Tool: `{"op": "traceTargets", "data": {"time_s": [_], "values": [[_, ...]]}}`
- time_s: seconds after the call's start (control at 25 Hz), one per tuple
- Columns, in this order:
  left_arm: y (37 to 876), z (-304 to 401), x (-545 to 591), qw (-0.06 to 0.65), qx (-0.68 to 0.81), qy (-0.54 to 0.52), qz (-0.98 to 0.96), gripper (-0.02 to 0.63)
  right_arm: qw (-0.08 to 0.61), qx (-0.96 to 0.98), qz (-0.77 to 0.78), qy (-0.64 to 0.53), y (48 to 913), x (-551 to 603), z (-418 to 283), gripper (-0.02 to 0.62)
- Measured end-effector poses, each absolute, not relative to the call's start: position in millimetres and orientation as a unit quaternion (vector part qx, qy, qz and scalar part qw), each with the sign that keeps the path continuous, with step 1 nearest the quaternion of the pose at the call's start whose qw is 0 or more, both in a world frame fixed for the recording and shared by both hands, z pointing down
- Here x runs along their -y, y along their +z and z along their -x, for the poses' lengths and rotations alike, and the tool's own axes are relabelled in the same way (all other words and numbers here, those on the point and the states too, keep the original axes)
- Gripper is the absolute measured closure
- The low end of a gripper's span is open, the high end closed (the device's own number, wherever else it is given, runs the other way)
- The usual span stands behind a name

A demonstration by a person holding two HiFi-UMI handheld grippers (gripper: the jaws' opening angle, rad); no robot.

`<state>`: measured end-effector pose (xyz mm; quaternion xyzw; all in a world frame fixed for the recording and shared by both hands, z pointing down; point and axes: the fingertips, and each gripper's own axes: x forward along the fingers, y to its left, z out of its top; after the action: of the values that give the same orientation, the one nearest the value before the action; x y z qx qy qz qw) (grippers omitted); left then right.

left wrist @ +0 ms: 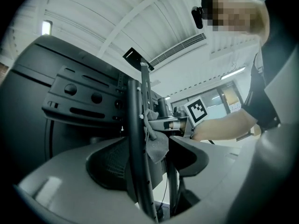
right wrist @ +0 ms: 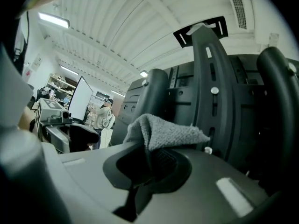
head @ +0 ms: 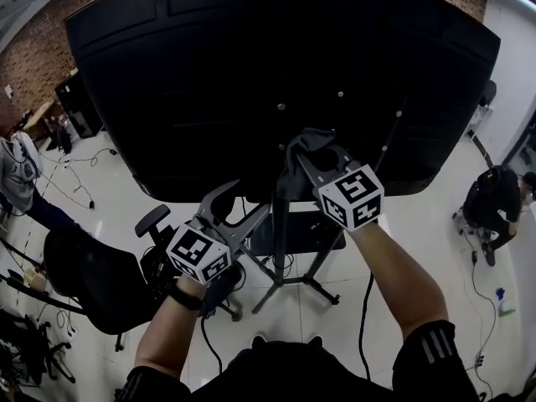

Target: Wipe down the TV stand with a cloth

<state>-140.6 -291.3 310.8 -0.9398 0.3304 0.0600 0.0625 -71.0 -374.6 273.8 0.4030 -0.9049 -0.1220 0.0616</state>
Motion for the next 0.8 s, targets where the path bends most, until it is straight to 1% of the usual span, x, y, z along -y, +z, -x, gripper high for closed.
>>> {"op": "traceTargets", "data": {"time_s": [0.48, 0.8], "values": [[391.5, 133.4, 291.6, 0.008, -0.324, 0.019, 0.946, 0.318, 0.111, 0.901, -0.412, -0.086, 384.5, 363.0, 77.5, 0.569], [465.0, 123.6, 299.1, -0.050, -0.314, -0.012, 0.948, 0.317, 0.166, 0.899, -0.402, -0.039, 479.3, 357.5, 78.5, 0.568]]}}
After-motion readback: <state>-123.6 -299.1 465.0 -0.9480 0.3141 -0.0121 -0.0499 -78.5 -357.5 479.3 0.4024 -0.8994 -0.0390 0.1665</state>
